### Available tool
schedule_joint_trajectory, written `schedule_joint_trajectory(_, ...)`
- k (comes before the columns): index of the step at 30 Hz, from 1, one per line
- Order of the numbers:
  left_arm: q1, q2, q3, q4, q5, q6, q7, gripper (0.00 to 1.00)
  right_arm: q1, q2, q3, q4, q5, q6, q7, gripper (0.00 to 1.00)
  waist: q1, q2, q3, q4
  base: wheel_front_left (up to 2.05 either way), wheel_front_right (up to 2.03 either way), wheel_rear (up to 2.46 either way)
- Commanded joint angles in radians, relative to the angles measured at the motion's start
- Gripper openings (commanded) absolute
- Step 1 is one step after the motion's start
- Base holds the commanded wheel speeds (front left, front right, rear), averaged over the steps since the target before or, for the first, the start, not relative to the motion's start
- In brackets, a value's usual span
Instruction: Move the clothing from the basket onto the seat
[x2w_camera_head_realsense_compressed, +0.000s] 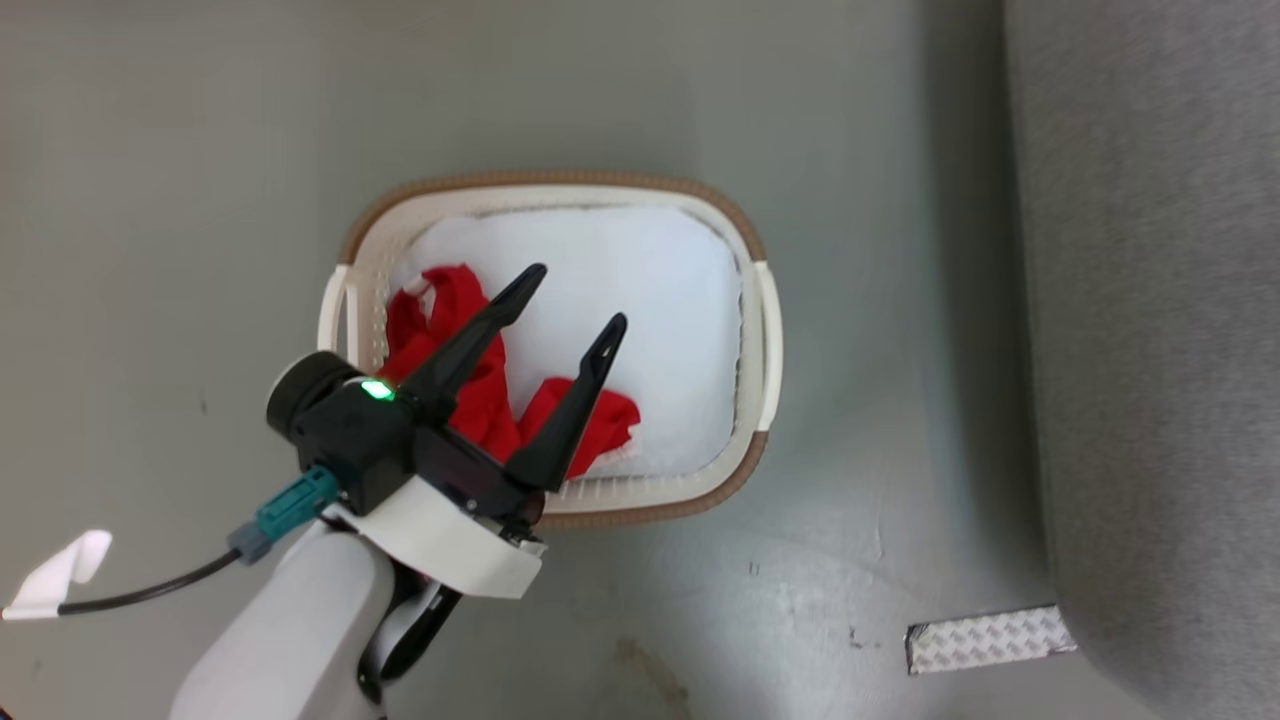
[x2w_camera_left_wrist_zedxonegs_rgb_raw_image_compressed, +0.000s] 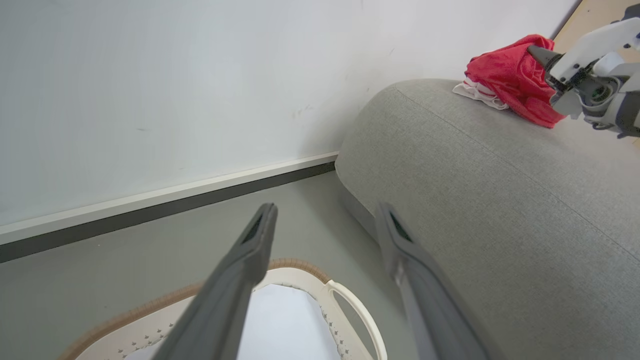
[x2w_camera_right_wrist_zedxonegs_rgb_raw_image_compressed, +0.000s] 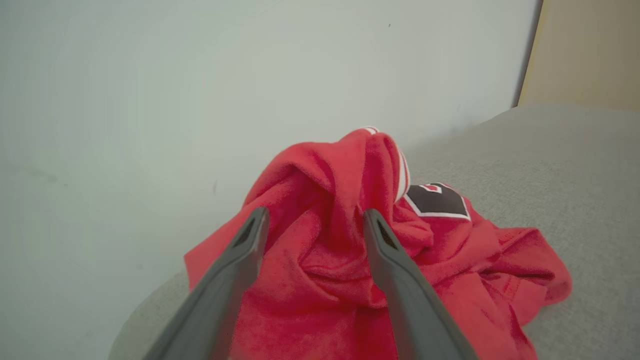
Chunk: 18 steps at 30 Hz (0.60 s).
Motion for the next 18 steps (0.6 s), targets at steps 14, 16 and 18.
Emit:
schedule_joint_trajectory(14,0.221,-0.055,0.134,0.098,-0.016,0.021,-0.007,1.0,0.575,0.049,0.486,-0.377,0.189,-0.002,-0.014,1.0,-0.0001,0.0,-0.384,-0.03,0.0,0.0,0.0)
schedule_joint_trajectory(16,0.268,-0.068,0.171,0.11,-0.007,0.025,-0.007,1.0,0.662,0.051,0.533,-0.431,0.186,-0.002,-0.014,1.0,-0.0001,0.0,-0.433,-0.021,0.0,0.0,0.0)
schedule_joint_trajectory(18,0.307,-0.09,0.213,0.116,0.001,0.026,-0.007,1.0,0.745,0.054,0.578,-0.467,0.191,-0.002,-0.012,1.0,-0.0001,0.0,-0.477,-0.008,0.0,0.0,0.0)
